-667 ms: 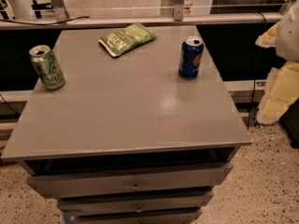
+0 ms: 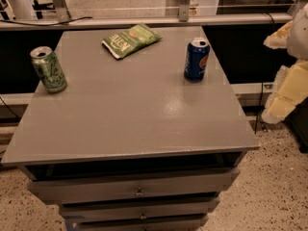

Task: Pick green can

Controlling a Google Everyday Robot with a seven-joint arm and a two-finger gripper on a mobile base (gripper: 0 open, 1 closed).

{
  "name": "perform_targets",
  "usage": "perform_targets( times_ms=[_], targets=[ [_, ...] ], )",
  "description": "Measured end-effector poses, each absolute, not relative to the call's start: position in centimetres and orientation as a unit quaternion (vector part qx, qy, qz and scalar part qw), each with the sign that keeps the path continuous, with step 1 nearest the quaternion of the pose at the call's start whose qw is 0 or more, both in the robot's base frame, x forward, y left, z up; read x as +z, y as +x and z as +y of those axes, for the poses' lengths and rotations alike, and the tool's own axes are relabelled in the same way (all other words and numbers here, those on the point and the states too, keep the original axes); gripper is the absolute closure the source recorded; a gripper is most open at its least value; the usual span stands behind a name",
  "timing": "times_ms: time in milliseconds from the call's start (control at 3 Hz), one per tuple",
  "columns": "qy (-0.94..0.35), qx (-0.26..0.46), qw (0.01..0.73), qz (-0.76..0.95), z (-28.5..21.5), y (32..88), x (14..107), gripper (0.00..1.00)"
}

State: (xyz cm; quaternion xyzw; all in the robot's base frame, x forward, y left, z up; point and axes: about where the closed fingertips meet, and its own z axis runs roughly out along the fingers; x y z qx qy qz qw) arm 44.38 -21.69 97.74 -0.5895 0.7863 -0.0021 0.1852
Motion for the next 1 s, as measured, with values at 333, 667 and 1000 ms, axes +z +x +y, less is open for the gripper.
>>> perform_targets(
  times_ms=[333, 667, 1000],
  targets=[
    [-0.551, 0.082, 0.251, 0.791, -18.8, 45.8, 97.4, 0.00],
    [-0.520, 0.173, 0.315, 0.774, -12.5, 46.9, 96.7, 0.00],
    [-0.503, 0.259, 0.357, 0.743, -5.5, 46.8, 96.4, 0.00]
  ],
)
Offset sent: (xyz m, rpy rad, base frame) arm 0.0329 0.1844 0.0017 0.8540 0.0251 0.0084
